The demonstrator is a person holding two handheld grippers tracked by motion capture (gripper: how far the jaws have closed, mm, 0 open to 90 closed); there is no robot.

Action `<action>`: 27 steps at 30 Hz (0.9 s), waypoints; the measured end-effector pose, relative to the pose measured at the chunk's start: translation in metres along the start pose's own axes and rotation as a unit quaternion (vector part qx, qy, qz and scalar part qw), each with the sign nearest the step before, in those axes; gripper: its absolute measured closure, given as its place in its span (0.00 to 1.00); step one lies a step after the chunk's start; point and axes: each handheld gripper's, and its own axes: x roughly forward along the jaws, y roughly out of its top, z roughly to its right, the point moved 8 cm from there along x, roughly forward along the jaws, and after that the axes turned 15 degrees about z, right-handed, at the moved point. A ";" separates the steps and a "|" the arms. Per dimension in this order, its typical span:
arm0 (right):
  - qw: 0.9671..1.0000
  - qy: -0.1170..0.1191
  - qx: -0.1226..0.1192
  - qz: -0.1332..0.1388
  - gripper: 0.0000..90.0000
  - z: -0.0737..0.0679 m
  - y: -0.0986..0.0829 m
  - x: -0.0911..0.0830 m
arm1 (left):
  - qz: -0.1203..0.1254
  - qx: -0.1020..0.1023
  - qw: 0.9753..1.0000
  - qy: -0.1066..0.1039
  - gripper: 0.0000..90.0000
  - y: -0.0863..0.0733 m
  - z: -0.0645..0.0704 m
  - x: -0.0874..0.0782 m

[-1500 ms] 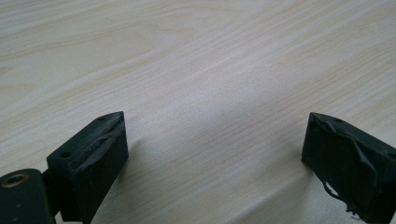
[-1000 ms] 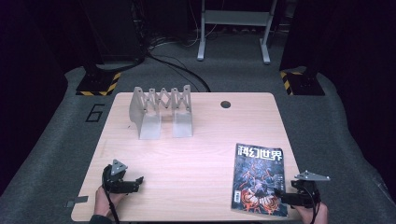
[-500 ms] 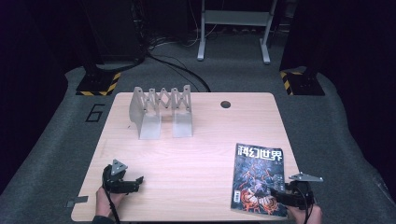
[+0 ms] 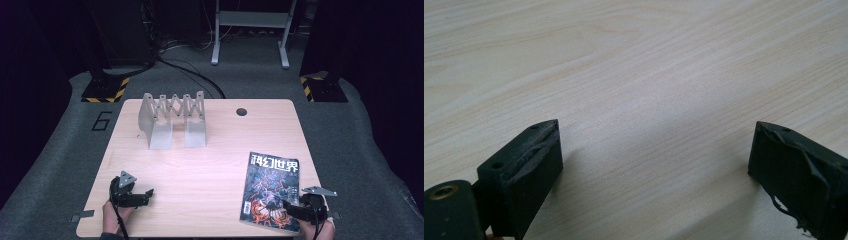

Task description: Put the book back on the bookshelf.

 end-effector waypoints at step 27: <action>0.997 0.067 -0.044 0.005 0.39 -0.053 0.011 0.030 | -0.001 -0.001 1.000 0.004 0.08 0.000 0.000 0.001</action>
